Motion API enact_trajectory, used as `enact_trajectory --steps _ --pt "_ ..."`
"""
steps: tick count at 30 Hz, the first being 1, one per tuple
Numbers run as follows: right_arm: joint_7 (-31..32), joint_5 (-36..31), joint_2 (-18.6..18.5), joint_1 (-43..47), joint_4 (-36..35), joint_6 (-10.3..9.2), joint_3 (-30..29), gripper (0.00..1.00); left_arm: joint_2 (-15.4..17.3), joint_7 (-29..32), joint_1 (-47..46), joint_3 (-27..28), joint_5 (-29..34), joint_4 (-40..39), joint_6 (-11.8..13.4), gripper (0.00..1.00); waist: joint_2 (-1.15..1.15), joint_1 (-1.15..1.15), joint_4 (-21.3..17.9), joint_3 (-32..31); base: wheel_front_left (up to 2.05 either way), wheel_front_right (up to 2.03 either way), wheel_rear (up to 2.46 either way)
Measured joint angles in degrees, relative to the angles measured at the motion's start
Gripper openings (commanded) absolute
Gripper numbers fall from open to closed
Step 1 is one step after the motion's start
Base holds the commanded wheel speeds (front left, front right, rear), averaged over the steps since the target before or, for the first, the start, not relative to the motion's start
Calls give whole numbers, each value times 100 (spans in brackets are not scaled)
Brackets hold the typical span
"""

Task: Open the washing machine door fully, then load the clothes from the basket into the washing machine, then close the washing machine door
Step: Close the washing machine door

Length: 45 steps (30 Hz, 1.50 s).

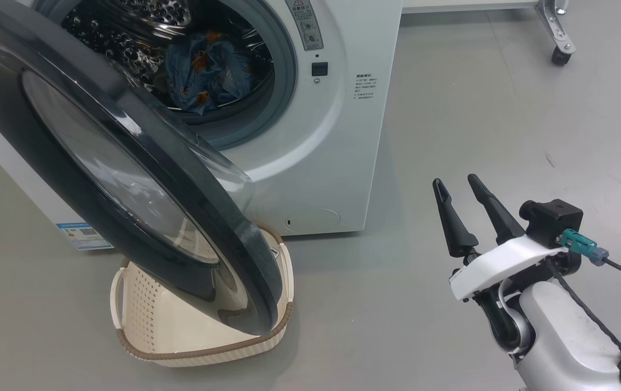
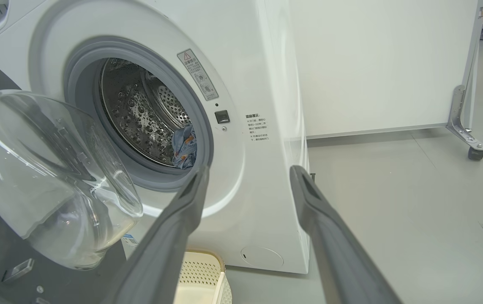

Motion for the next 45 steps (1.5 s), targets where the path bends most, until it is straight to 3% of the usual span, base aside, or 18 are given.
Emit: enact_trajectory --steps 12,17,20,36,45 --pt "-1 -8 -26 -3 -31 0 -90 100 -547 -1408 527 -311 727 41 -22 100 0 0 -59 105 0 0 0" --pt "-1 -8 -51 -7 -40 0 -122 100 -563 -1970 659 -509 1255 92 -23 100 0 0 -62 140 0 0 0" --pt "-1 -10 -57 -9 -51 0 -123 100 -378 -2292 761 -765 1718 82 -49 100 0 0 -58 161 0 0 0" --pt "-1 -53 -79 -15 -62 0 -162 100 -655 -3838 1106 -988 2497 762 -49 100 0 0 -72 171 0 0 0" --pt "0 -54 -78 -15 -63 0 -146 100 -726 -4228 1107 -1056 2761 1047 -49 100 0 0 -66 168 0 0 0"
